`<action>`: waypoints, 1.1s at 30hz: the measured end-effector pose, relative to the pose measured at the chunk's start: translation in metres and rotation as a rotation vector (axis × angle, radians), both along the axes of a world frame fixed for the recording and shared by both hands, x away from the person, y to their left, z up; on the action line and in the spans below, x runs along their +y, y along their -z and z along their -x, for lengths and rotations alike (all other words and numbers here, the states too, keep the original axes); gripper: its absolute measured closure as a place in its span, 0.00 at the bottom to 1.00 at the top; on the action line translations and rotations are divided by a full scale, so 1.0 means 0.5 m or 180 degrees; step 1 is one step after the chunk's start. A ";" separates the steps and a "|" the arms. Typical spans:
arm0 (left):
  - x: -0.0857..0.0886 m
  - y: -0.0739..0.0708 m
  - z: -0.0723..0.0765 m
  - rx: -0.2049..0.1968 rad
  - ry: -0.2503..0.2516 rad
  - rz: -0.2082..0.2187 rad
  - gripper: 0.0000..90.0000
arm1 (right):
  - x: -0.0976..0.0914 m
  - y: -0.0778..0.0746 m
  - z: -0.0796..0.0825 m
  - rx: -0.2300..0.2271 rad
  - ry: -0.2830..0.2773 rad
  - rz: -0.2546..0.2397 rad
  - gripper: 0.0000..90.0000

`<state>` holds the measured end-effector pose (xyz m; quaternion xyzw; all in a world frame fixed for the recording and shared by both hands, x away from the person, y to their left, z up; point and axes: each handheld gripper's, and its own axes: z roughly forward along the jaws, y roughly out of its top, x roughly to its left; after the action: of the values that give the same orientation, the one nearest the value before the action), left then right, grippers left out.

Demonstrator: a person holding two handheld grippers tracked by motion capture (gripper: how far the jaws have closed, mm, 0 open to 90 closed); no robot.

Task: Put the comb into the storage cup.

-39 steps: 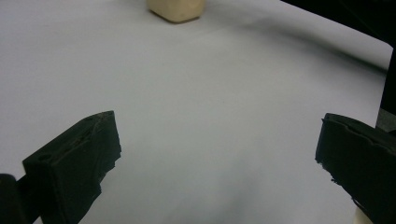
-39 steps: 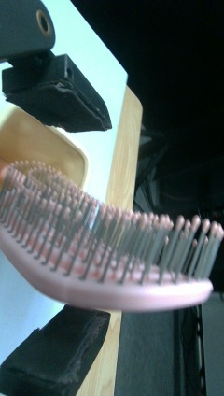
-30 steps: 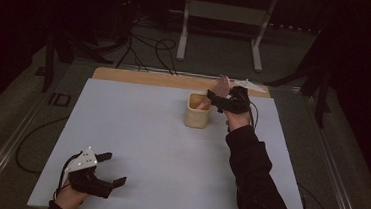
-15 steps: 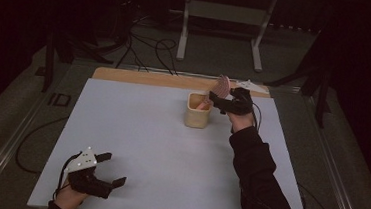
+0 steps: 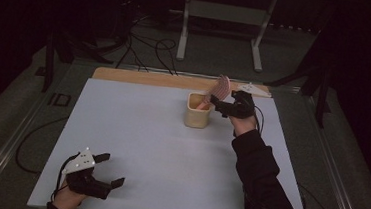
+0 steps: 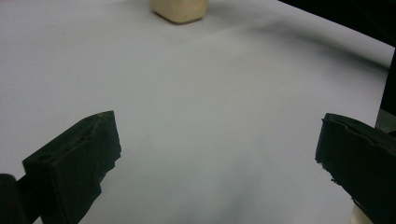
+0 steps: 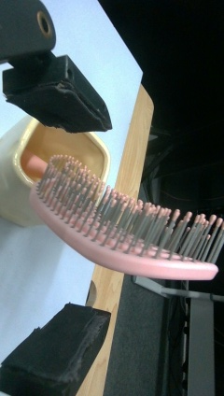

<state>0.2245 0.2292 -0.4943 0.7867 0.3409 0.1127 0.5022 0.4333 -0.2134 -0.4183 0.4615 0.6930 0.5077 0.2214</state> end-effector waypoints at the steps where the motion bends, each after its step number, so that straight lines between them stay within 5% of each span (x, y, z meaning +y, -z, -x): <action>1: 0.001 0.000 0.001 -0.0002 -0.0008 0.0005 0.01 | -0.002 0.002 0.003 -0.0014 -0.0012 0.0014 0.09; 33: 0.004 -0.002 0.004 -0.0014 -0.0014 0.0005 0.00 | -0.004 0.040 0.124 -0.0005 -0.0483 0.0066 0.09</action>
<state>0.2223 0.2314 -0.4936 0.7853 0.3417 0.1152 0.5033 0.3714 -0.2155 -0.4381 0.4050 0.7310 0.5162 0.1876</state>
